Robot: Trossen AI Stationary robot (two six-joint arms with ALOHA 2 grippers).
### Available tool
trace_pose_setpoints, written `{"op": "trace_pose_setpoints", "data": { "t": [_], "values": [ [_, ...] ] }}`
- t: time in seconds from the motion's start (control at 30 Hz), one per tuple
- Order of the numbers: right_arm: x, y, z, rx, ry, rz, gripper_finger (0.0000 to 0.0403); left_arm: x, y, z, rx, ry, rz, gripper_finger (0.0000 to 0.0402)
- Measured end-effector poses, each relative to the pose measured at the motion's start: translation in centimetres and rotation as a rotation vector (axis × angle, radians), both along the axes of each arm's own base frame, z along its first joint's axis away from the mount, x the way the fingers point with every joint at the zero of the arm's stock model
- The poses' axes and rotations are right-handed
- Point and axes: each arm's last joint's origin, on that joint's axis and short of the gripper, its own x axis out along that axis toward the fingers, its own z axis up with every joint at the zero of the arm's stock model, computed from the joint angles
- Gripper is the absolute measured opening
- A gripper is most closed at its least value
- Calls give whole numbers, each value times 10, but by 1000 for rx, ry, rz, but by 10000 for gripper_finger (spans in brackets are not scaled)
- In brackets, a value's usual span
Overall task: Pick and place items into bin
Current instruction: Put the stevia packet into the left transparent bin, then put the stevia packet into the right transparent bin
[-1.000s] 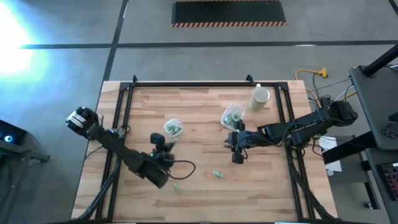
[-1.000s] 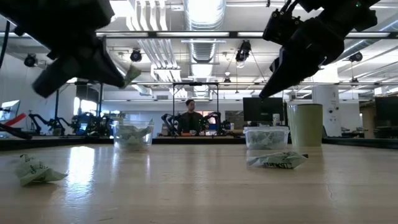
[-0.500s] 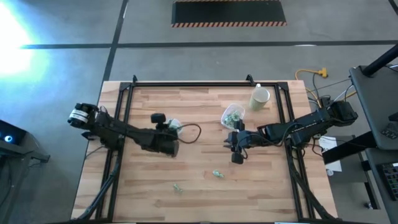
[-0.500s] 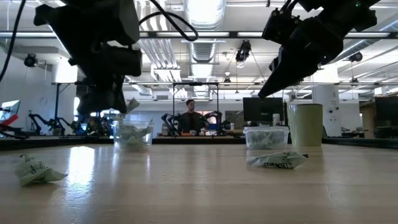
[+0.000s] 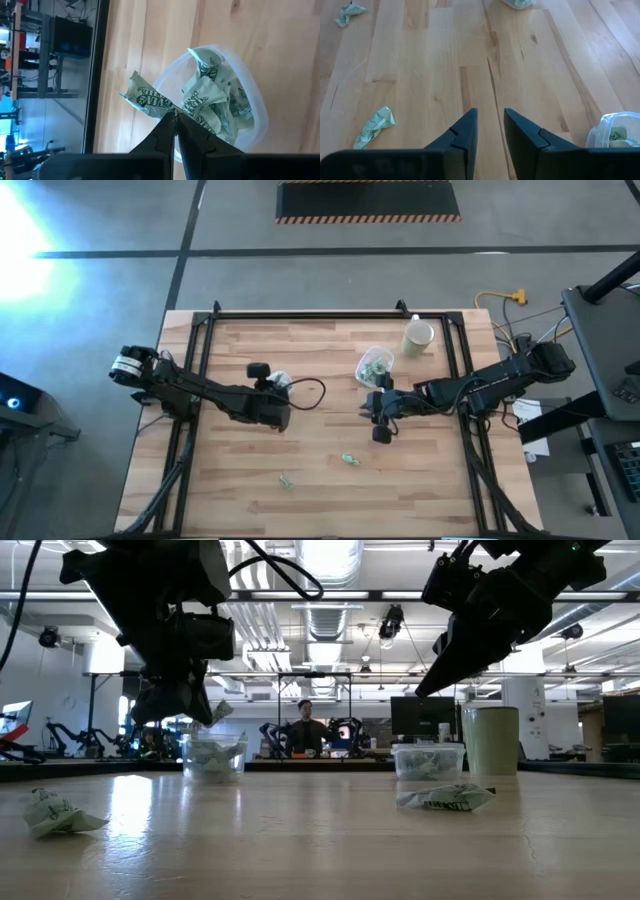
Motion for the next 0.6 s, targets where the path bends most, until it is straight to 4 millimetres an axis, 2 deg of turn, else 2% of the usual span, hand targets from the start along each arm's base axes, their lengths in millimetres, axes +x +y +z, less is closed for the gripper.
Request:
{"op": "trace_pose_setpoints", "data": {
  "t": [0.13, 0.43, 0.6],
  "values": [
    [0, 0, 0, 0, 0, -1, 92, 2, -1, 0, -10, 6, -30, 9],
    [0, 0, 0, 1, 0, 1, 93, 3, -2, 0, -30, 5, -43, 91],
    [0, 3, 0, 51, 1, 5, 87, -1, -3, 9, -38, -18, -41, 116]
  ]
}}
